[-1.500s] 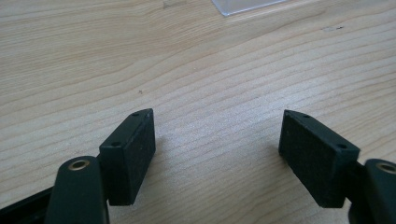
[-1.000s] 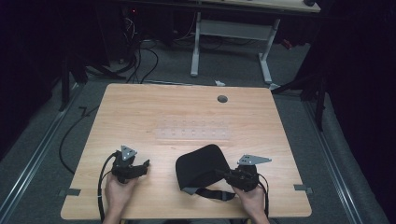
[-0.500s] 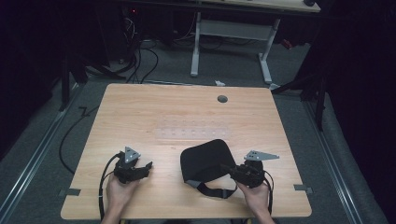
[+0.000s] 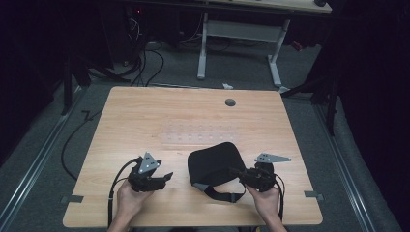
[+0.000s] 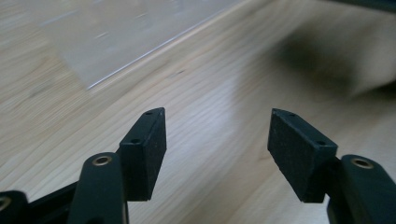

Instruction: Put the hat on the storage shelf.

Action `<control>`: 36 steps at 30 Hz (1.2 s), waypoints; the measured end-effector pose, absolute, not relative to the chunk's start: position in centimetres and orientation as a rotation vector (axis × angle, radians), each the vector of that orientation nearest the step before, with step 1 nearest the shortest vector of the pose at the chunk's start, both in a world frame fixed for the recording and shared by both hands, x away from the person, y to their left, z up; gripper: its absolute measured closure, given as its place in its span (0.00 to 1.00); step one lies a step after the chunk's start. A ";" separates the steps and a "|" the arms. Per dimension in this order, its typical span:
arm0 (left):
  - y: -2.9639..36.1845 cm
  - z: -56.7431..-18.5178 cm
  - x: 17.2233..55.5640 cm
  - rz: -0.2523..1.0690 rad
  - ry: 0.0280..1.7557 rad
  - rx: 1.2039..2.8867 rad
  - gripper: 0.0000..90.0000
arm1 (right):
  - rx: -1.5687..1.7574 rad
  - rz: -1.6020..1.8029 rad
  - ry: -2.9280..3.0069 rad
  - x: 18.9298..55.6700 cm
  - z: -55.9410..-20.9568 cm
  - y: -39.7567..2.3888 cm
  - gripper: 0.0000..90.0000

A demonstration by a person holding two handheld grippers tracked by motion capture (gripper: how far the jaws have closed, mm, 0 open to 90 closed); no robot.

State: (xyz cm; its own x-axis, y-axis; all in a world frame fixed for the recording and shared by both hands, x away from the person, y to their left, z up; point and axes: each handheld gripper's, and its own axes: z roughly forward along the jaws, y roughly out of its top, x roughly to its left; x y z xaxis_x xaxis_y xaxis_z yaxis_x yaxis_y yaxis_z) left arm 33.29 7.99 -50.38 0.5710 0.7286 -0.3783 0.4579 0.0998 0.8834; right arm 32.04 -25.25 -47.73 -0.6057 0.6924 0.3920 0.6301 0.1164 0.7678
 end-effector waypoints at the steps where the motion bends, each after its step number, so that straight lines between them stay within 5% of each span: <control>1: 7.7 -50.2 33.0 0.256 1.020 1.547 0.41 | 1.363 1.523 2.304 32.1 -47.7 -25.2 0.95; 36: 4.4 -48.2 31.6 0.248 0.837 1.622 0.36 | 1.411 1.462 2.416 33.3 -46.9 -23.1 0.94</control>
State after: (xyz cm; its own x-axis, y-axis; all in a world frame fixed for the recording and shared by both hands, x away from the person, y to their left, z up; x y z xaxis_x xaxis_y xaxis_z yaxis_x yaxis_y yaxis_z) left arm 31.56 4.36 -48.24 0.7153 0.6371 -0.2869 0.3773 -0.0066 0.9260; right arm 33.32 -23.10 -46.93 -0.6003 0.6774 0.4251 0.6909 0.1716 0.7023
